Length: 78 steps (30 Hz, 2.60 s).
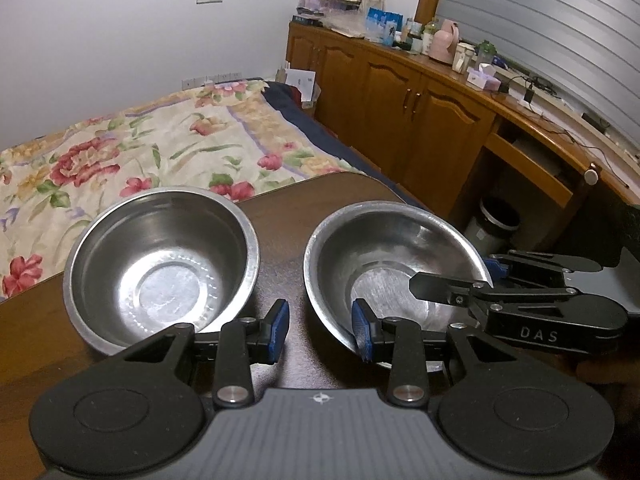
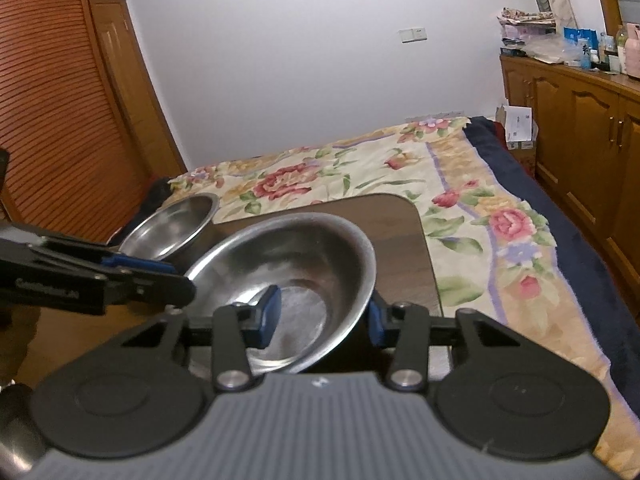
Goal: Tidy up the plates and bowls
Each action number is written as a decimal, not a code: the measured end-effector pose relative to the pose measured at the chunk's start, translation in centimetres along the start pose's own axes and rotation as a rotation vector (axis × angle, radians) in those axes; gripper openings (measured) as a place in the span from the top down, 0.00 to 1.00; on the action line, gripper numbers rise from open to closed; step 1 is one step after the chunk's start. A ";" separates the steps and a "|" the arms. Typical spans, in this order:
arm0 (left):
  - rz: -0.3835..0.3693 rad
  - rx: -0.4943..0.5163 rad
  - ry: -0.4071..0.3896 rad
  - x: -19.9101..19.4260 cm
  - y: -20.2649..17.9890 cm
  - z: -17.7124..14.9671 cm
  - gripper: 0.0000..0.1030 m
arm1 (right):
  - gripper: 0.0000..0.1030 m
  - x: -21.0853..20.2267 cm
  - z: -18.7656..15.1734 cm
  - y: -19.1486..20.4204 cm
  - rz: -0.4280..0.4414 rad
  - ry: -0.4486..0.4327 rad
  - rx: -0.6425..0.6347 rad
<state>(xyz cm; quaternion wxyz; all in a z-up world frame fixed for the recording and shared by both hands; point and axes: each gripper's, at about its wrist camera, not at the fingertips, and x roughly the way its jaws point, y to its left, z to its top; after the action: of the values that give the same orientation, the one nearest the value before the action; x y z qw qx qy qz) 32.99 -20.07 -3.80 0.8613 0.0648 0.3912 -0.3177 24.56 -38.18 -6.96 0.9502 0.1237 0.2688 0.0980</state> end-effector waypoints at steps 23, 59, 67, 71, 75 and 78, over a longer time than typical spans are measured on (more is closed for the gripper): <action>-0.062 -0.055 0.034 -0.9 0.4 0.7 0.81 | 0.78 0.3 0.0 -0.2 0.003 0.025 0.019; -0.050 0.007 -0.190 -16.2 -1.9 -5.0 0.80 | 0.80 -9.0 2.1 7.3 0.046 -0.118 -0.102; -0.042 -0.006 -0.194 -17.9 -2.1 -8.5 0.80 | 0.80 -9.9 0.3 8.4 0.060 -0.098 -0.106; -0.039 -0.010 -0.191 -18.6 -1.9 -9.9 0.80 | 0.80 -10.3 -0.8 9.2 0.069 -0.082 -0.115; -0.030 -0.015 -0.187 -18.8 -1.8 -11.2 0.80 | 0.80 -10.4 -1.8 9.8 0.084 -0.066 -0.121; -0.020 -0.018 -0.178 -18.7 -2.0 -12.4 0.80 | 0.80 -10.3 -2.6 10.2 0.095 -0.052 -0.120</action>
<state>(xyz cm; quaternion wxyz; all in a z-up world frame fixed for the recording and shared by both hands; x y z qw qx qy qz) 14.75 -7.88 1.30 0.8899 0.0247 0.3166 -0.3274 13.35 -30.63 -1.20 0.9568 0.0814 0.2315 0.1559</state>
